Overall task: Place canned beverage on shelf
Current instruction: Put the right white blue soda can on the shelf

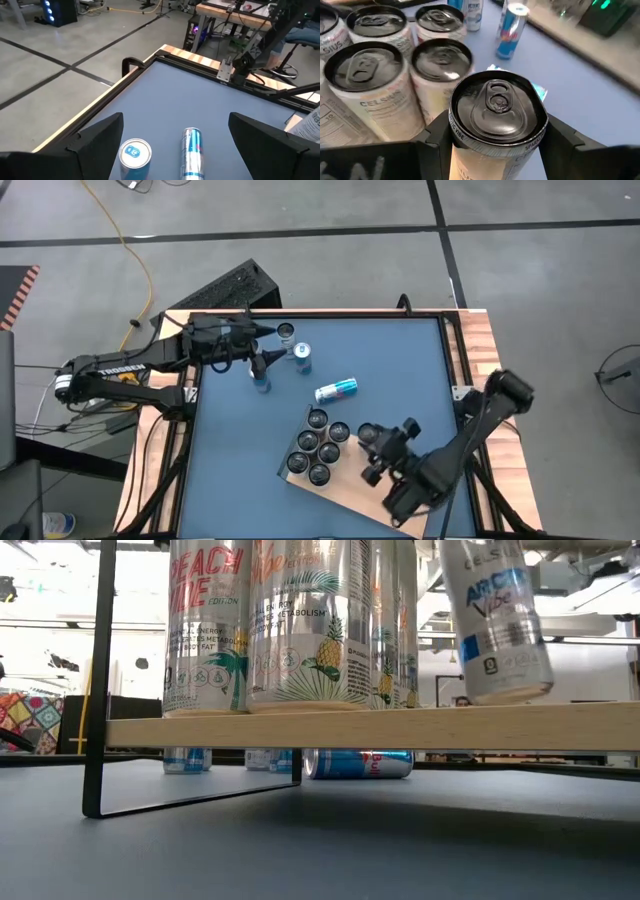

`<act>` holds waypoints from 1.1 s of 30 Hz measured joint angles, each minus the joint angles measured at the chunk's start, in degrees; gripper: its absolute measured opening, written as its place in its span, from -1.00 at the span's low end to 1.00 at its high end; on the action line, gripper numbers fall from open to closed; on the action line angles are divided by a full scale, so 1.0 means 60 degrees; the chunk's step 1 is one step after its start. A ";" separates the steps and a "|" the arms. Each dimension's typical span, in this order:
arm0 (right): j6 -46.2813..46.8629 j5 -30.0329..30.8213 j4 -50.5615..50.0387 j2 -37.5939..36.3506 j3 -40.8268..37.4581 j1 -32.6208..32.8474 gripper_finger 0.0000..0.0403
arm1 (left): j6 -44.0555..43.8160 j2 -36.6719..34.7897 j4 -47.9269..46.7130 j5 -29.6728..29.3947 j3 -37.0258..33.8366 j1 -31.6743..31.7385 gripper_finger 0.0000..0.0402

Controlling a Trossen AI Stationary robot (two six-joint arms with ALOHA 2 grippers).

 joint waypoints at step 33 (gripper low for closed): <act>0.1131 0.0503 0.0235 0.2164 0.2298 0.1095 0.04 | -0.0364 -0.0001 0.0011 -0.0179 0.0004 -0.0191 0.73</act>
